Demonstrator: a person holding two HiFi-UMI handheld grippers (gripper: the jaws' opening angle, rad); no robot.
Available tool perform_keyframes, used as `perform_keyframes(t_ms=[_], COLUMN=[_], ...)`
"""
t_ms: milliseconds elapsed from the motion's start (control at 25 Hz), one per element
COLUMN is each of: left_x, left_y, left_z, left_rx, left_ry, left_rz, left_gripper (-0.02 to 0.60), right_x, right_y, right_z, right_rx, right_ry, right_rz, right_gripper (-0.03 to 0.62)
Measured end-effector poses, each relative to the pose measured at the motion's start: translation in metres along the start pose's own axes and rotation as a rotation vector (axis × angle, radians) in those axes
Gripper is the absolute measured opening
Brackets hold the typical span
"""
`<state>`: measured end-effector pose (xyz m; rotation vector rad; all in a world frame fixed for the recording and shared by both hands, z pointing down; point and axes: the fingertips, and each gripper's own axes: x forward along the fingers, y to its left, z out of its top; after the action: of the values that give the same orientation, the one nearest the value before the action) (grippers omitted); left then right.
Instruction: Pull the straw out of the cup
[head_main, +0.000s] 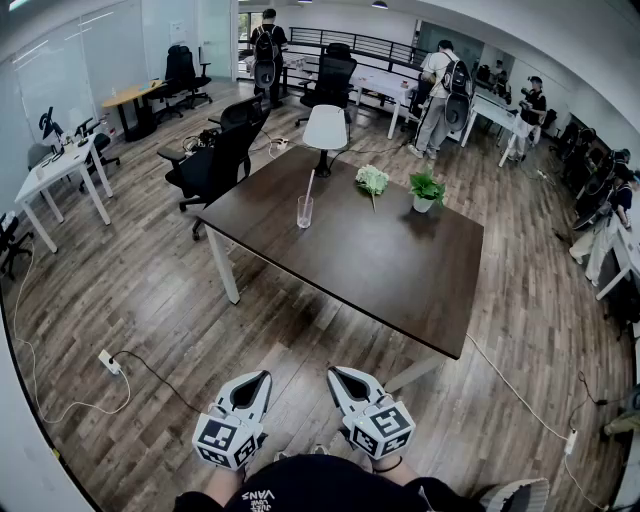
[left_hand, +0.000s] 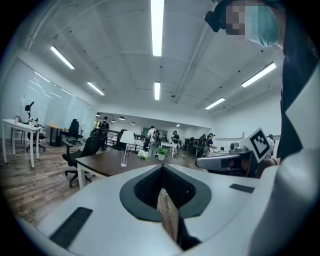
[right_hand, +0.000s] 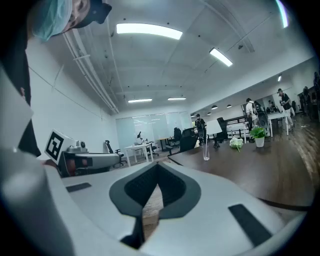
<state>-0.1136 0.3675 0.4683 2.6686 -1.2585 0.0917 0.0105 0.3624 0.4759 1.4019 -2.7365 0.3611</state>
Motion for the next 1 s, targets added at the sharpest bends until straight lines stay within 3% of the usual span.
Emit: perform_keyframes(t_ms=[520,1000], left_x=[0.0,0.009], left_y=[-0.002,-0.005], left_z=[-0.005,-0.011], left_rx=[-0.022,-0.017], left_ry=[-0.003,-0.004], left_rz=[0.01,0.034], left_gripper=[0.011,0.011], right_x=[-0.005,-0.005], right_y=[-0.008,-0.018], right_z=[0.002,0.0], right_rx=[-0.031,-0.004], right_ry=[0.002,-0.022], right_rz=[-0.022,0.012], right_gripper=[0.017,0.018])
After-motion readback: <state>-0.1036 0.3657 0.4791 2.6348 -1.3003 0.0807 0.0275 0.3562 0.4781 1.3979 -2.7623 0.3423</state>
